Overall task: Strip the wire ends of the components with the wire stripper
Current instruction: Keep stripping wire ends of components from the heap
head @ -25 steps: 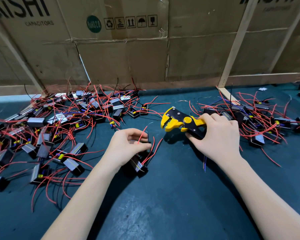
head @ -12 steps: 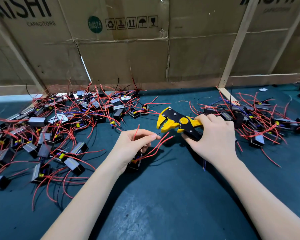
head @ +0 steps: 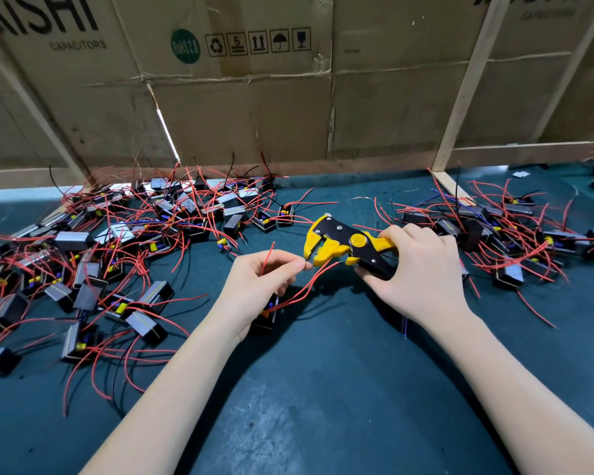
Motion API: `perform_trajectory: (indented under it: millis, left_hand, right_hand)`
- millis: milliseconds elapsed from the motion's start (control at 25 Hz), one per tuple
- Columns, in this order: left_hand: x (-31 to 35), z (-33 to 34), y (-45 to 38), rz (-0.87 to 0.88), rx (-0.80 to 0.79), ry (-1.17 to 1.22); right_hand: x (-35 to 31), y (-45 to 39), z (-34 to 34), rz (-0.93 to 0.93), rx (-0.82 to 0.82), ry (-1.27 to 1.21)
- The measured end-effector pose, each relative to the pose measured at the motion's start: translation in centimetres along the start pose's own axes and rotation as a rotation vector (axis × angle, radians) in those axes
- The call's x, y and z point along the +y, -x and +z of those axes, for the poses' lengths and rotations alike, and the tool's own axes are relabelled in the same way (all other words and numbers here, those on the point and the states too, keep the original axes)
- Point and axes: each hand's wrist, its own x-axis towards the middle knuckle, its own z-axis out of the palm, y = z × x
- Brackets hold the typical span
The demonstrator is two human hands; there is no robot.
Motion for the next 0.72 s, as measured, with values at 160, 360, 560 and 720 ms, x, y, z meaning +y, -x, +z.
perform_trajectory:
  millis: [160, 360, 560, 720]
  left_hand:
    - [0.09, 0.03, 0.03, 0.018, 0.011, -0.01]
    - [-0.01, 0.12, -0.04, 0.011, 0.02, -0.024]
    - [-0.16, -0.03, -0.09, 0.017, 0.012, -0.042]
    - [-0.23, -0.11, -0.16, 0.027, 0.003, -0.043]
  right_hand:
    - [-0.09, 0.02, -0.16, -0.006, 0.002, -0.033]
    - [-0.27, -0.1, -0.6, -0.036, 0.012, -0.031]
    - [-0.24, -0.13, -0.8, -0.039, 0.025, -0.02]
    - [-0.09, -0.2, -0.9, -0.041, 0.045, -0.017]
